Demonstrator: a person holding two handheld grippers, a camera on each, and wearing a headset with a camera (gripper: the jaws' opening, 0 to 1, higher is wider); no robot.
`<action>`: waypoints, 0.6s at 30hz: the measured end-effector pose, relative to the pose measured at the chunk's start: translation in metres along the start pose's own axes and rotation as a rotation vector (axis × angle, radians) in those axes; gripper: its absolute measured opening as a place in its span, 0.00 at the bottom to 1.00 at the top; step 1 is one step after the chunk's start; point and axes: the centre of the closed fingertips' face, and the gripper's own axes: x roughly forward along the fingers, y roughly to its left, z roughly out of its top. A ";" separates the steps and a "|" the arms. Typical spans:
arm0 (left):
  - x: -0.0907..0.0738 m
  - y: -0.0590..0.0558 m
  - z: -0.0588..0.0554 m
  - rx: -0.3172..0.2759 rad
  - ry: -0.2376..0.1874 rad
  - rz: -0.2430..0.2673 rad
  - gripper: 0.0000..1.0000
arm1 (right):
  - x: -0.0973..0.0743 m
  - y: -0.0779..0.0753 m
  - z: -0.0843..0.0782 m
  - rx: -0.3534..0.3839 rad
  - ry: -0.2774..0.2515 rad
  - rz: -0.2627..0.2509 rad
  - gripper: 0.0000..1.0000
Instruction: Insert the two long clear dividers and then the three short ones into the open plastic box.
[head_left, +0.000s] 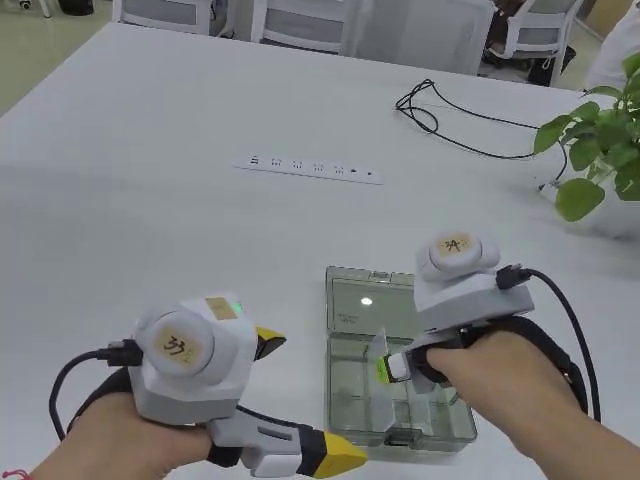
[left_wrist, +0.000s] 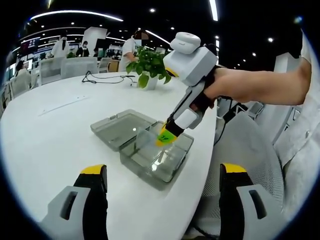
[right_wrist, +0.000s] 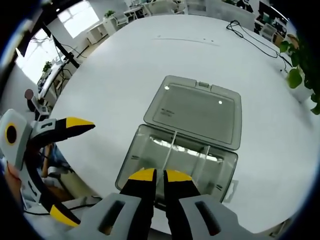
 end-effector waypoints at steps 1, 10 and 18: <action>0.000 0.000 0.000 0.000 0.000 0.000 0.95 | 0.000 0.000 0.000 -0.001 0.000 0.001 0.07; -0.001 0.001 0.001 -0.002 -0.001 0.002 0.95 | 0.000 0.000 0.002 -0.010 0.004 0.002 0.07; 0.001 0.001 0.002 -0.001 -0.001 -0.001 0.95 | -0.001 0.000 0.002 -0.015 0.000 -0.003 0.07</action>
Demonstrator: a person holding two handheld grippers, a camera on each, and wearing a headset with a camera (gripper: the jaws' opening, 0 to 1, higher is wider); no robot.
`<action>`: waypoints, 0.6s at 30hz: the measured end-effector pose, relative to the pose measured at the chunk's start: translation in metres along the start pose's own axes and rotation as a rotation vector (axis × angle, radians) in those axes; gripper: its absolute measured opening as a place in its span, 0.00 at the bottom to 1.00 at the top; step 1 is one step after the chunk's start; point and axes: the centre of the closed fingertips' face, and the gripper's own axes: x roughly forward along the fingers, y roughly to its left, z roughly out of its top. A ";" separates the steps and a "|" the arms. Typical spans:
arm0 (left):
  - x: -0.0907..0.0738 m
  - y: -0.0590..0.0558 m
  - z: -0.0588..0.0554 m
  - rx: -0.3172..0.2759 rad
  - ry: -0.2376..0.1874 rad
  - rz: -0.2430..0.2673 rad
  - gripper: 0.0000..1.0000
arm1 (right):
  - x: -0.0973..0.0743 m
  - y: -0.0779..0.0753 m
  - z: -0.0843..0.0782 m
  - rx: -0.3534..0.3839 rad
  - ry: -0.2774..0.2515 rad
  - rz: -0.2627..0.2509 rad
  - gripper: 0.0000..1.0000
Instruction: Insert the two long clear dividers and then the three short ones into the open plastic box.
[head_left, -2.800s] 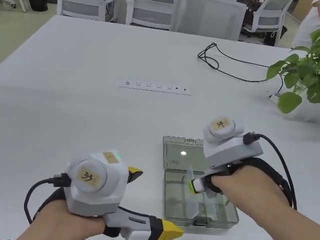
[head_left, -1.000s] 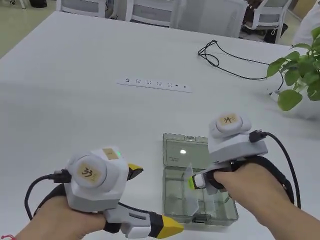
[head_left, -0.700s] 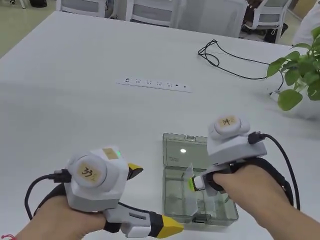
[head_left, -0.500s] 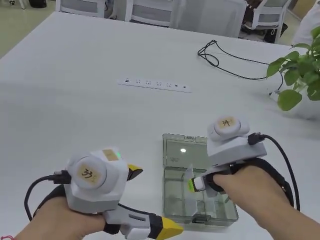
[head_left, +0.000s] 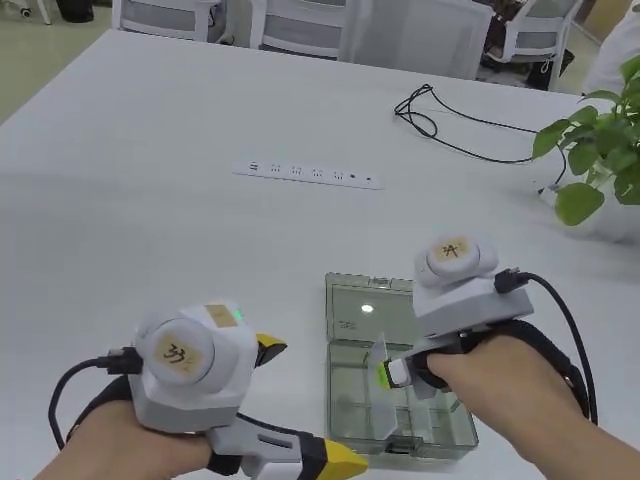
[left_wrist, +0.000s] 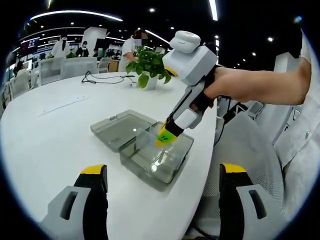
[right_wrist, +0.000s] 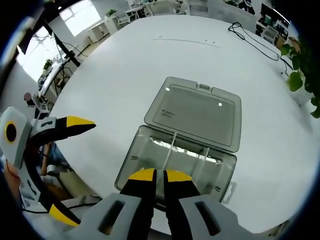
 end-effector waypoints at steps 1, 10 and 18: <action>0.000 0.000 0.000 0.000 -0.001 -0.001 0.95 | 0.000 0.000 0.000 0.001 0.000 0.001 0.07; 0.000 0.000 -0.001 -0.002 0.001 0.001 0.95 | 0.000 -0.001 0.000 -0.005 -0.002 -0.003 0.07; 0.000 0.000 -0.001 -0.001 0.004 -0.001 0.94 | -0.002 -0.001 0.001 -0.002 -0.012 -0.004 0.07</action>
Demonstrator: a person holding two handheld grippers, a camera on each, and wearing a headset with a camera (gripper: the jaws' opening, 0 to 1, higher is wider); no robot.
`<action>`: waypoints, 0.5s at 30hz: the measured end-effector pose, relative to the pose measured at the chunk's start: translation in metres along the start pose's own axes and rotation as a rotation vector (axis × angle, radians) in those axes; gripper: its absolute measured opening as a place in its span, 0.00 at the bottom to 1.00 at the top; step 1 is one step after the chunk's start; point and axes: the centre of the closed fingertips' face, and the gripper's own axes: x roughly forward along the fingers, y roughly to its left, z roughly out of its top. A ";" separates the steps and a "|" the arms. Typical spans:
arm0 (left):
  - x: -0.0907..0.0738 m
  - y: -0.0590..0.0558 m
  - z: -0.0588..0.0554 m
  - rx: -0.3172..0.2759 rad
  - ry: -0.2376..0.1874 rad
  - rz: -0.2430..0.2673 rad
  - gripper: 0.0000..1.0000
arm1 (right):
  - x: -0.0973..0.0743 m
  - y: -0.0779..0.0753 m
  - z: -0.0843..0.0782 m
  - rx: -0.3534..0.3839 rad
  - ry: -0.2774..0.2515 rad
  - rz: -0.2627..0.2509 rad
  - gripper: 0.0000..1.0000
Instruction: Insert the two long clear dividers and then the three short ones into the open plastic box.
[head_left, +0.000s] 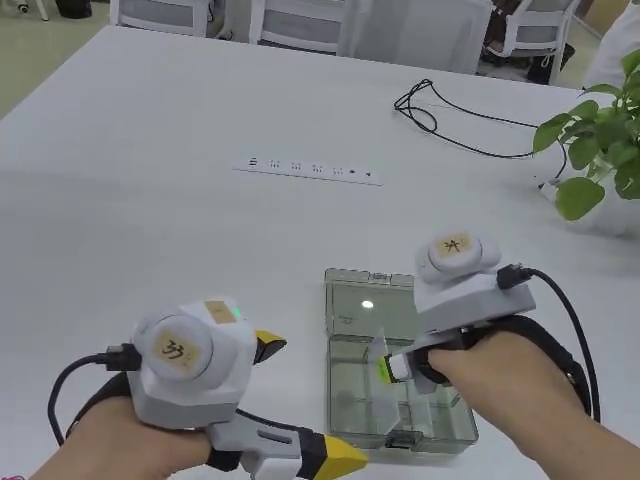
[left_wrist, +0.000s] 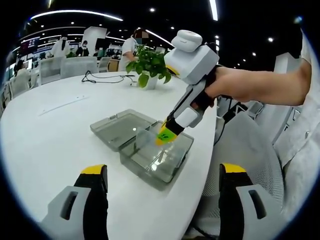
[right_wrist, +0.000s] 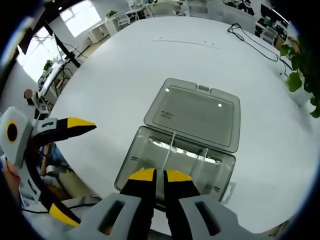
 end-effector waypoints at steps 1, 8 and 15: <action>0.000 0.000 0.000 -0.002 -0.001 0.000 0.94 | 0.000 0.000 0.000 0.002 -0.001 0.001 0.07; 0.001 0.000 0.001 -0.002 -0.003 0.000 0.94 | 0.000 0.000 0.000 0.006 0.000 0.003 0.07; 0.001 0.001 0.002 -0.001 -0.005 0.000 0.94 | 0.001 0.001 -0.001 0.011 -0.002 0.005 0.07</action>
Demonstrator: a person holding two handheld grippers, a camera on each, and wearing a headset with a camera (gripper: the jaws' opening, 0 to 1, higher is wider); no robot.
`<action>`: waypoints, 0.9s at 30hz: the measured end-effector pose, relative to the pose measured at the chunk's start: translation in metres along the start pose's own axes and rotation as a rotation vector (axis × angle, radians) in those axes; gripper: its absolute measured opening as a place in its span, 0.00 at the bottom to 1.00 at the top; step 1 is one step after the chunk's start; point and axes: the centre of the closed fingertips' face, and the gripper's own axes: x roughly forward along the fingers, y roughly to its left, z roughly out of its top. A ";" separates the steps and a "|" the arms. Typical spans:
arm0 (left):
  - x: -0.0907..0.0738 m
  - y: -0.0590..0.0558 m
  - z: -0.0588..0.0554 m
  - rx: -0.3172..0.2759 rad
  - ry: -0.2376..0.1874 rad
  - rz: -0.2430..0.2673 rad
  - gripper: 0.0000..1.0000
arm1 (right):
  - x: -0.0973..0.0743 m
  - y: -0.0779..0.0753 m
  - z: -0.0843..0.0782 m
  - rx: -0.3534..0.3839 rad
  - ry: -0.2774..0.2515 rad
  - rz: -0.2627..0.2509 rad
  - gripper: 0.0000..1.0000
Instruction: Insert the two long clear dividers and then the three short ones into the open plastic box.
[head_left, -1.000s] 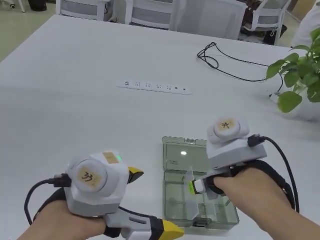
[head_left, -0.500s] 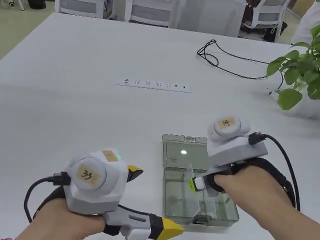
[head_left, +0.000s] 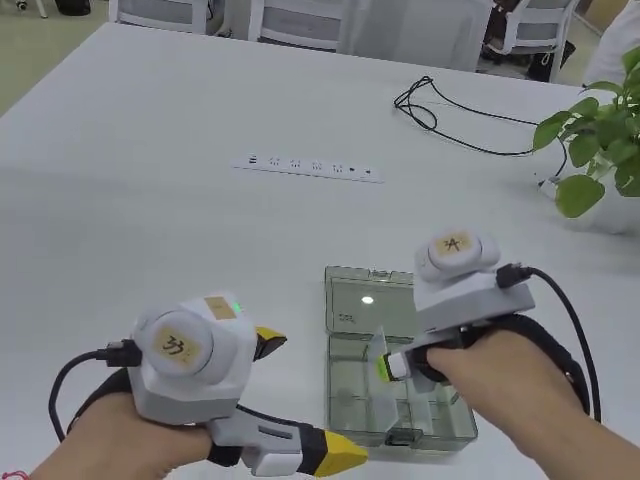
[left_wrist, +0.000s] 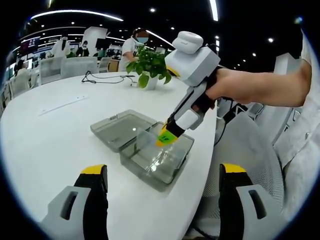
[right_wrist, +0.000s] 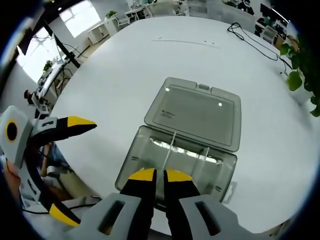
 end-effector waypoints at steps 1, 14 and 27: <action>0.000 0.000 0.000 -0.001 0.000 -0.001 0.94 | 0.000 0.000 0.000 0.003 -0.001 0.001 0.07; 0.002 -0.002 0.001 -0.004 -0.001 -0.006 0.94 | -0.001 -0.003 0.000 0.104 -0.020 0.039 0.07; 0.002 -0.002 0.004 -0.005 -0.011 -0.009 0.93 | -0.002 -0.006 -0.001 0.185 -0.081 0.060 0.07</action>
